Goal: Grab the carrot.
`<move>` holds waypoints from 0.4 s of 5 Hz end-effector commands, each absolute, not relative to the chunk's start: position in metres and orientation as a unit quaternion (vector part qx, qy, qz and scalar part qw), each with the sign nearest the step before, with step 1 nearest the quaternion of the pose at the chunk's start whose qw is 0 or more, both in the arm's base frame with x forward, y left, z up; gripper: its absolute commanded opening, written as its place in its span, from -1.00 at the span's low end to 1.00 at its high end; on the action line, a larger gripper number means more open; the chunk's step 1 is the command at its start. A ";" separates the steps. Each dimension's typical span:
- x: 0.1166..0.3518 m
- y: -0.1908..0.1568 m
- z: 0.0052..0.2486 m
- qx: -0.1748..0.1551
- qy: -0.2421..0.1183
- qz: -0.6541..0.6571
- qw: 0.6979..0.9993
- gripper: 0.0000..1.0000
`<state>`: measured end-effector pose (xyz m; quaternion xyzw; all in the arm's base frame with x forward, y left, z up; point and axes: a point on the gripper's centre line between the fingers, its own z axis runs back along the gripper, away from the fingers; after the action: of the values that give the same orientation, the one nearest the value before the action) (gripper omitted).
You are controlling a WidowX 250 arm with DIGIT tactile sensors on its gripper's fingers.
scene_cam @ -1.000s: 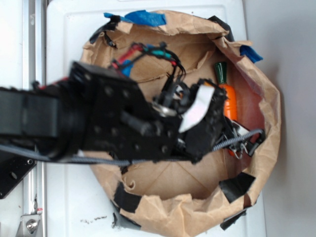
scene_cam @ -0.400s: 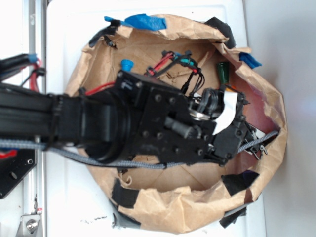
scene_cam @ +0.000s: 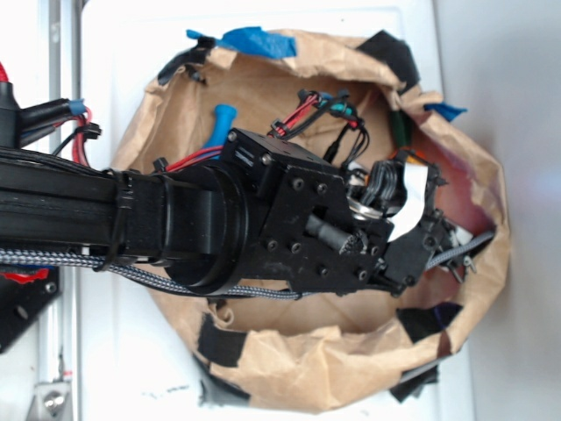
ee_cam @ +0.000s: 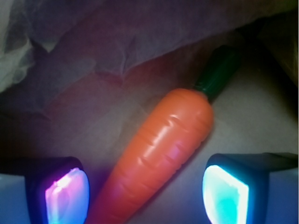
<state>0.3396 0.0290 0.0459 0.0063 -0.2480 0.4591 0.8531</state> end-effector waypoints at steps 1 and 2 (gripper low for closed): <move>0.334 0.022 0.039 0.023 -0.268 0.394 0.879 1.00; 0.332 0.020 0.041 0.018 -0.264 0.386 0.884 1.00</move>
<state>0.3327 0.0192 0.0296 0.0322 -0.2526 0.3868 0.8863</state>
